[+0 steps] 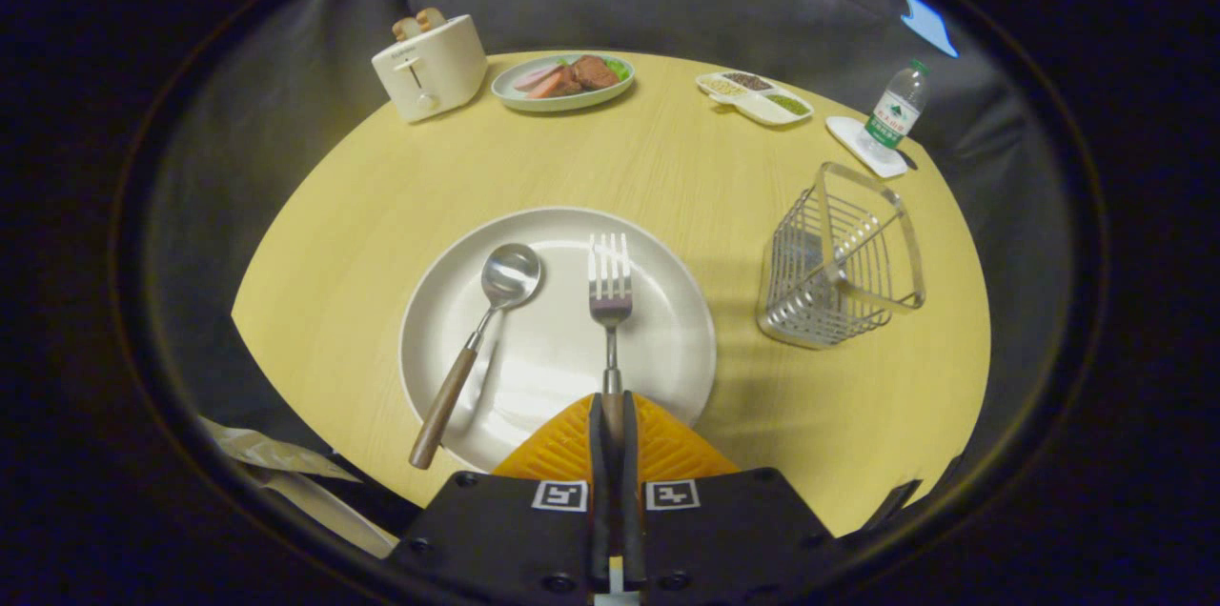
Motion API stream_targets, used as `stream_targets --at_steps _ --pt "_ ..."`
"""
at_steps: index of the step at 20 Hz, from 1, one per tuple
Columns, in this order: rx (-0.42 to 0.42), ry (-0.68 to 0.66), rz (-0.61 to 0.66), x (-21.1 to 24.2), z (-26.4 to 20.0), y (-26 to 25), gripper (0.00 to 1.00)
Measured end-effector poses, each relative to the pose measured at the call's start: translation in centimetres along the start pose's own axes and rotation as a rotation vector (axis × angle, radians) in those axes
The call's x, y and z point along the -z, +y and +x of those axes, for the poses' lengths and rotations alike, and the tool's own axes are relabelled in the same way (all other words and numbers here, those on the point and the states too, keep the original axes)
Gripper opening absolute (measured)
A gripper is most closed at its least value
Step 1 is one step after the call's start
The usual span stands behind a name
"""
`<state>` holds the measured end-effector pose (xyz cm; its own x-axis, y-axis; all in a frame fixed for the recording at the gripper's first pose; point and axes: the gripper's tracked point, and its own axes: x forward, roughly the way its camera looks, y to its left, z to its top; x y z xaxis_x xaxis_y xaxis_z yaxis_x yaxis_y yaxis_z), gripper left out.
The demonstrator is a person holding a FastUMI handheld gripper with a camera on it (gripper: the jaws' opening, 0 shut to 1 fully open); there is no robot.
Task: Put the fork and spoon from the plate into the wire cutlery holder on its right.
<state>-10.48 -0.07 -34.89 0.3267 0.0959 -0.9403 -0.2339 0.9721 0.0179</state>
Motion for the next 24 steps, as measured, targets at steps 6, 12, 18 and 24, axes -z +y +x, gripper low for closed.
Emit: stream_targets --at_steps 6,12,18,24 --pt "0.028 -0.028 0.001 -2.9 -2.1 -3.0 0.08" --pt "0.087 -0.052 -0.043 -5.8 -4.1 -7.2 0.08" --pt "0.15 -0.029 -0.096 -6.9 -5.0 -11.7 0.08" --pt "0.166 0.064 -0.128 -5.6 -4.5 -14.1 0.08"
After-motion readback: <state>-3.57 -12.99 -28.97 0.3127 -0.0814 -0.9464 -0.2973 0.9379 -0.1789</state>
